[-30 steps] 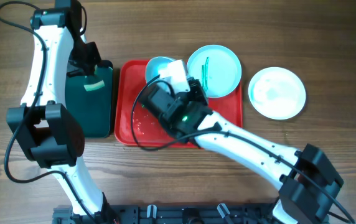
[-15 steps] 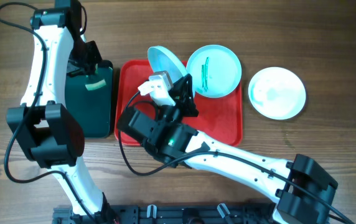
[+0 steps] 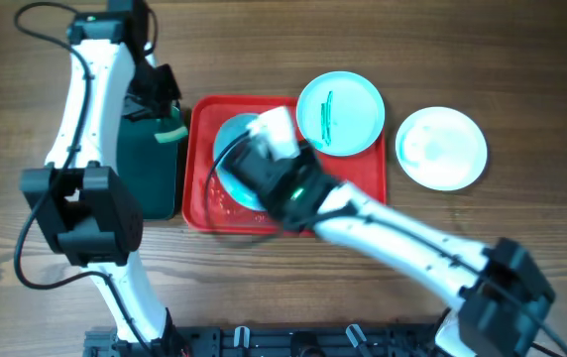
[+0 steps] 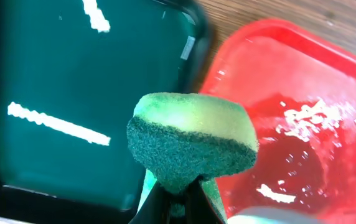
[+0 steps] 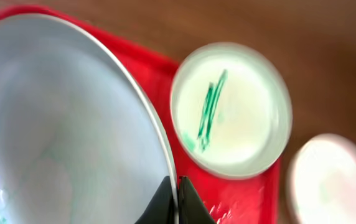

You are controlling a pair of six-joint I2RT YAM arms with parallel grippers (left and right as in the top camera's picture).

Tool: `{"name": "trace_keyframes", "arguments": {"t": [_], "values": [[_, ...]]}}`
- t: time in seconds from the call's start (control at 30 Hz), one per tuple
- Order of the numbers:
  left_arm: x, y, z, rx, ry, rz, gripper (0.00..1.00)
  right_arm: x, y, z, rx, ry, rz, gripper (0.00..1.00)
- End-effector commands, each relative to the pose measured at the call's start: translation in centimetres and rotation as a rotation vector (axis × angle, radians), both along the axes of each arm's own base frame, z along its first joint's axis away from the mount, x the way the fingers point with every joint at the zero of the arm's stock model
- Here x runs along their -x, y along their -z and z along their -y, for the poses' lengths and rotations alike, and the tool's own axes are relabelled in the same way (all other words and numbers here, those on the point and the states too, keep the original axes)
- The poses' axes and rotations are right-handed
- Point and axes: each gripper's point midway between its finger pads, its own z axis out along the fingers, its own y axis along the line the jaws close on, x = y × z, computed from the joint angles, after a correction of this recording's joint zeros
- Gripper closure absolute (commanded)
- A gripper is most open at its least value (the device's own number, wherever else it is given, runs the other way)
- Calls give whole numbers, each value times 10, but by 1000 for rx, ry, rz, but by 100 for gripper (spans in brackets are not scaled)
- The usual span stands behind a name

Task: Clean dirty plates on tray and stack at the side
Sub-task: 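Lift the lower plate with the right gripper and stack it on the first plate, then move the right gripper to the last white plate and grip its rim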

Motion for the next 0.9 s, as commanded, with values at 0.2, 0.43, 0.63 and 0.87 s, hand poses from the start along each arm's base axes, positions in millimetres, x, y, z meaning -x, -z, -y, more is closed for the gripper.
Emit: {"name": "trace_keyframes", "arguments": {"t": [0.2,0.43,0.63,0.87], "values": [[-9,-9,45,28,78,59,96,-47,-18,147,-488,314,-294,96],[-10,-9,45,28,80,64,96,-42,10,308,-479,709,-277,96],[-10,-9,47,28,82,65,96,-12,53,374,-489,910,-273,96],[-12,-10,47,29,83,72,96,-8,89,373,-545,898,-247,95]]}}
